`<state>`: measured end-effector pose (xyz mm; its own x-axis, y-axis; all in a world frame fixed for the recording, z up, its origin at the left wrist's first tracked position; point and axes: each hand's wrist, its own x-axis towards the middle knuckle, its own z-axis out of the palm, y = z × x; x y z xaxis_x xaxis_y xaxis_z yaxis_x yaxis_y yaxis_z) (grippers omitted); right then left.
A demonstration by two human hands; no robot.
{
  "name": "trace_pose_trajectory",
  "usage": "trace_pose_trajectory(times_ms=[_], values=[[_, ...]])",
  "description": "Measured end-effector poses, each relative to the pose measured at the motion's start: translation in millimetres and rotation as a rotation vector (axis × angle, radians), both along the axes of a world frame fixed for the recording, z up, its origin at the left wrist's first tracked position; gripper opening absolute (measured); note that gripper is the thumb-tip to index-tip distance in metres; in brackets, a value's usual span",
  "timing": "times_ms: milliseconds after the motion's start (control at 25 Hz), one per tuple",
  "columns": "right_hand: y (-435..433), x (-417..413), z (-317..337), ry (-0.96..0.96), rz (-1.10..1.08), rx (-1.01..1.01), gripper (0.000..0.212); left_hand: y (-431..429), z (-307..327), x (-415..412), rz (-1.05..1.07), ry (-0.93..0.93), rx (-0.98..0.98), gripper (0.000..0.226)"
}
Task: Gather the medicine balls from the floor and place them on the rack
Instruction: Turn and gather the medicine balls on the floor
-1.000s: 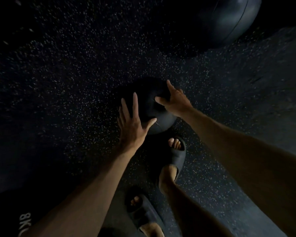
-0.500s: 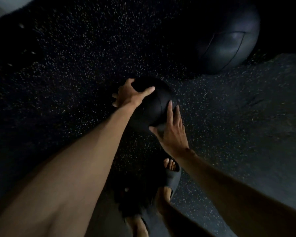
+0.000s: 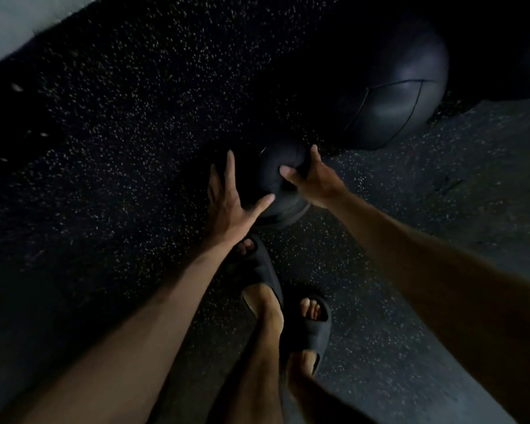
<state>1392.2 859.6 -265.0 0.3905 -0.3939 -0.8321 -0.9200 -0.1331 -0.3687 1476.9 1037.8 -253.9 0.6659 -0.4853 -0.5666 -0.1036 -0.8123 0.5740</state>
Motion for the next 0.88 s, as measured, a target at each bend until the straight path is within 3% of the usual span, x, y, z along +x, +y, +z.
trace_pose_trajectory(times_ms=[200, 400, 560, 680, 880], values=[[4.0, 29.1, 12.6, -0.029, -0.316, -0.105, 0.096, -42.5, -4.8, 49.9, 0.074, 0.032, 0.090, 0.101], [34.4, 32.2, 17.1, -0.255, -0.270, -0.204, 0.092, -70.0, -8.4, 102.8, 0.239, 0.034, 0.109, 0.084], [14.7, 74.4, 9.8, -0.189, -0.560, -0.196, 0.088, -99.4, -13.2, 137.3, 0.312, 0.067, 0.146, 0.082], [-1.2, 89.0, 2.2, -0.101, -0.634, -0.200, 0.092, -119.6, -5.5, 132.2, 0.281, 0.023, 0.197, 0.079], [-10.0, 73.6, 12.7, -0.097, -0.528, -0.161, 0.085, -85.8, -3.0, 99.5, 0.085, 0.023, 0.101, 0.088]])
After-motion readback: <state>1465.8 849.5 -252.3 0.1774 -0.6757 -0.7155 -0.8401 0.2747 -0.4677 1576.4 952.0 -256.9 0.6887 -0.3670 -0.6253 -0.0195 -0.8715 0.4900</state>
